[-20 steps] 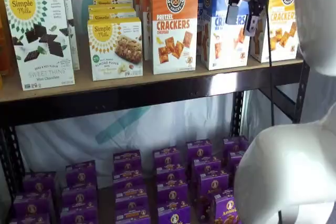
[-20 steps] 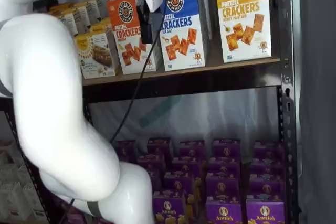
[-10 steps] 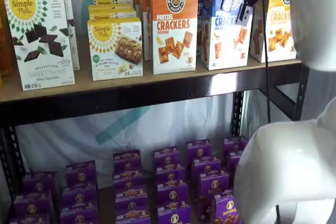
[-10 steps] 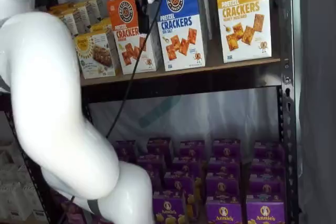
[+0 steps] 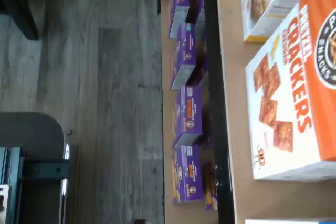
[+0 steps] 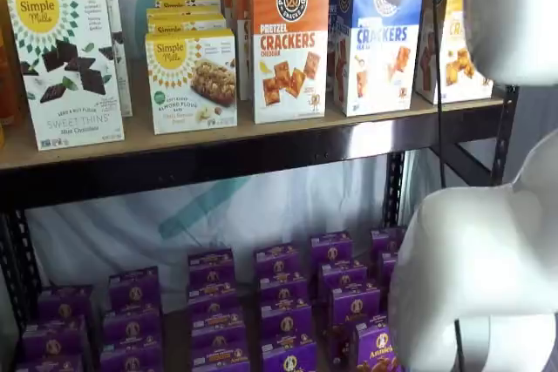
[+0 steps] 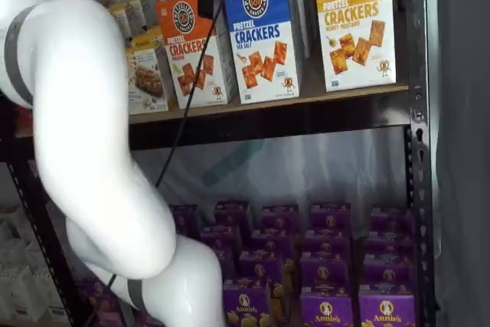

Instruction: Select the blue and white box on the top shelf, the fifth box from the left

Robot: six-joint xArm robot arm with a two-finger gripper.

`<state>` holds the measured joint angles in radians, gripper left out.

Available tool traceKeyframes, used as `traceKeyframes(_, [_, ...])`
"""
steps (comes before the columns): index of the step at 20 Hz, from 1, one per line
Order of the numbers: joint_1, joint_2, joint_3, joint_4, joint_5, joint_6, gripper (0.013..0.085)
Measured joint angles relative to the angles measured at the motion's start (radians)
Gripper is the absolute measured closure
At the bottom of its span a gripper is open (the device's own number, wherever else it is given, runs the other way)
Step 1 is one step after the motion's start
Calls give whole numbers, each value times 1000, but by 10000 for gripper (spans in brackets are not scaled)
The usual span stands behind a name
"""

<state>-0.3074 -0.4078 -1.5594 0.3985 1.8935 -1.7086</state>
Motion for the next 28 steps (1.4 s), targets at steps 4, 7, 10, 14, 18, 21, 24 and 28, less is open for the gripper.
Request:
traceKeyframes(4, [3,12,-27,27,-3,19,130])
traceKeyframes(7, [1,13,-35,48,-23,29,130])
traceKeyframes(10, [-4,17,-46,66,-49,35,130])
traceKeyframes(14, [-8,16,-35,82,-118,35,130])
traceKeyframes(18, [0,42,-45,73,-161,28,130])
traceKeyframes(21, [2,71,-56,68,-192,20,130])
traceKeyframes(24, [-3,106,-77,68,-210,10,130])
traceKeyframes(28, [-3,141,-98,48,-226,-6,130])
